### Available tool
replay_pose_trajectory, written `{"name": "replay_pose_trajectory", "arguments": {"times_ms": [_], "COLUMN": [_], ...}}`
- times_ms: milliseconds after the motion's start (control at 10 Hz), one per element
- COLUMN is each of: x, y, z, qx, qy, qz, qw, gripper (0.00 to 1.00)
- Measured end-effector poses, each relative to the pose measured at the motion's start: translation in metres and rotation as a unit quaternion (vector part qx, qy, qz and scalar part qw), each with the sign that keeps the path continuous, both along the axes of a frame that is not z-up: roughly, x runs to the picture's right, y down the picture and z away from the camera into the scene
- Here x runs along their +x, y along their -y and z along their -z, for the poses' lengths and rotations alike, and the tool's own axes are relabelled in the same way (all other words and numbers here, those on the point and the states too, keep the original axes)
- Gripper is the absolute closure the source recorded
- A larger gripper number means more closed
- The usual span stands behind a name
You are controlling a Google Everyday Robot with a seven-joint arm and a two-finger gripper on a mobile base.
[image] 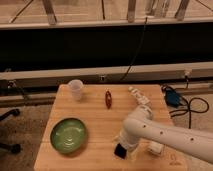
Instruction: Place the eraser on the white sponge
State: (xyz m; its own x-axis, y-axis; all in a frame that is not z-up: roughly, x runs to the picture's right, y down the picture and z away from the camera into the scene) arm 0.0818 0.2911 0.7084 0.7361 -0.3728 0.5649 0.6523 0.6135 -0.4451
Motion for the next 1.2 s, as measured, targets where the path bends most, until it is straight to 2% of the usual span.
{"name": "replay_pose_trajectory", "arguments": {"times_ms": [300,500,700,1200], "x": [-0.001,0.005,0.007,0.008], "y": [0.003,0.003,0.004,0.001], "z": [-0.012,-0.022,-0.036,-0.059], "qx": [0.007,0.014,0.022,0.024], "qy": [0.026,0.033,0.038,0.027], "qz": [0.019,0.035,0.063,0.129], "qw": [0.9995,0.9987,0.997,0.991], "gripper": [0.2,0.2,0.2,0.21]}}
